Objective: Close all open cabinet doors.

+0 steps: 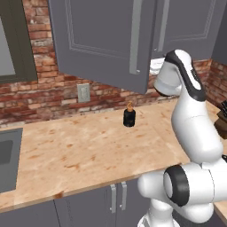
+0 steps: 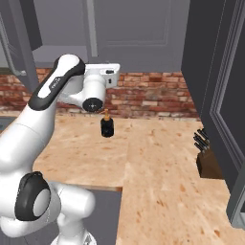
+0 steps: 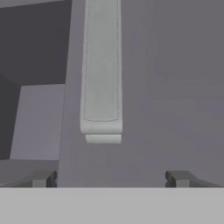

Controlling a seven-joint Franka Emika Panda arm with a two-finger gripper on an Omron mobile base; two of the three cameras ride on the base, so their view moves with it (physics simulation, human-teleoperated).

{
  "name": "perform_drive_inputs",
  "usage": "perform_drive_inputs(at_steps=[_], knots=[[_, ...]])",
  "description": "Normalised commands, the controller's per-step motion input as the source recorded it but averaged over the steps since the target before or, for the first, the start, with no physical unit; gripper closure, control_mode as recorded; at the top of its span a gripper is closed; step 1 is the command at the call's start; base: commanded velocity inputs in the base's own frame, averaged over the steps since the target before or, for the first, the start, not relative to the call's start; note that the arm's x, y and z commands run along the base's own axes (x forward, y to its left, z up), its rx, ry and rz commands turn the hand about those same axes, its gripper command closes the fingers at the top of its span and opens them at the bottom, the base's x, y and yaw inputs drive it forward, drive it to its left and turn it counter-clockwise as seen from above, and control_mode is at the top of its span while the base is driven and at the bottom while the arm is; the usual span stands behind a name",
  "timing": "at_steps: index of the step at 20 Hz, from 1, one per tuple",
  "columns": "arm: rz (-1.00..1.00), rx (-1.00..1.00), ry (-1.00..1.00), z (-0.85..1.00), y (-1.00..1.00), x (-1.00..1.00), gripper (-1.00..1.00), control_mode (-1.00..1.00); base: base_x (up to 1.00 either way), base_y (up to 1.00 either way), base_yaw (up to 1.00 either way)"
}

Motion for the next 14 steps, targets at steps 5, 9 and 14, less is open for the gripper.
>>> perform_drive_inputs(at_steps=[5, 9, 14], knots=[[0.0, 0.0, 0.0, 0.01, 0.0, 0.21, -1.0, -1.0, 0.0, 0.0, 0.0], [0.0, 0.0, 0.0, 0.0, 0.0, 0.19, -1.0, -1.0, 0.0, 0.0, 0.0], [0.0, 0.0, 0.0, 0.0, 0.0, 0.19, -1.0, -1.0, 0.0, 0.0, 0.0]])
